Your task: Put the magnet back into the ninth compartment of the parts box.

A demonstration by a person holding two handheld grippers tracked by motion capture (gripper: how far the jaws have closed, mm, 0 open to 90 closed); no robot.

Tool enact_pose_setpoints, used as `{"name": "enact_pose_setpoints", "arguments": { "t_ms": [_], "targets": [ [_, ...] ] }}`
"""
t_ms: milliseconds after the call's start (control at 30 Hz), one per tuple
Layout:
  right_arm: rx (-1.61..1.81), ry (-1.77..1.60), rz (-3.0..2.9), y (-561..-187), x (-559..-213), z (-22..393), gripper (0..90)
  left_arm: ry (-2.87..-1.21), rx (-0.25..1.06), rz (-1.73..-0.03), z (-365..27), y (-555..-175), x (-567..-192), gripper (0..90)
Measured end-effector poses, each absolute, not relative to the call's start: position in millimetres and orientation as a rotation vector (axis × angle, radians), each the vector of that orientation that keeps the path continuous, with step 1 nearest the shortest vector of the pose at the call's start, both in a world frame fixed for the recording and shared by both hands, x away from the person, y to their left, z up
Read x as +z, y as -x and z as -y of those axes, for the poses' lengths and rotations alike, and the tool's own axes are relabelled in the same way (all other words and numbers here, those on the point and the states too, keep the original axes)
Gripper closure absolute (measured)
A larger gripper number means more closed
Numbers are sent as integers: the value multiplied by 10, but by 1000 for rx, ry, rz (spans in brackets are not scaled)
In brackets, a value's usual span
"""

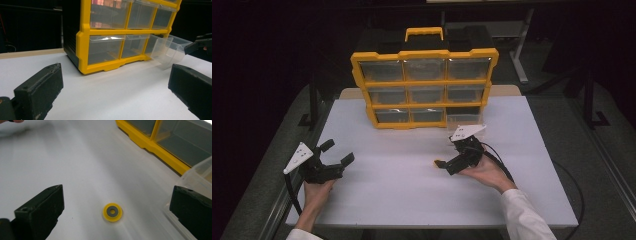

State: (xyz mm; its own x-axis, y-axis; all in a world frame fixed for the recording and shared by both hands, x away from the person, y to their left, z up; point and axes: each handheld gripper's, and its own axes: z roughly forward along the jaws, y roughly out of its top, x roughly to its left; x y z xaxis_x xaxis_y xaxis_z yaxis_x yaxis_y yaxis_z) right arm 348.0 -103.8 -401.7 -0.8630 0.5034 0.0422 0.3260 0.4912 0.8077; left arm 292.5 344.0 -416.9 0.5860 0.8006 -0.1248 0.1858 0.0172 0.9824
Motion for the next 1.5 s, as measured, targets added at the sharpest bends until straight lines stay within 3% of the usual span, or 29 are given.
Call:
{"name": "enact_pose_setpoints", "arguments": {
  "t_ms": [1500],
  "targets": [
    [1096, -708, -2743, -3572, -4276, 819, 0, -1533, 594, -859, -3413, -2915, -4147, 0]
  ]
}}
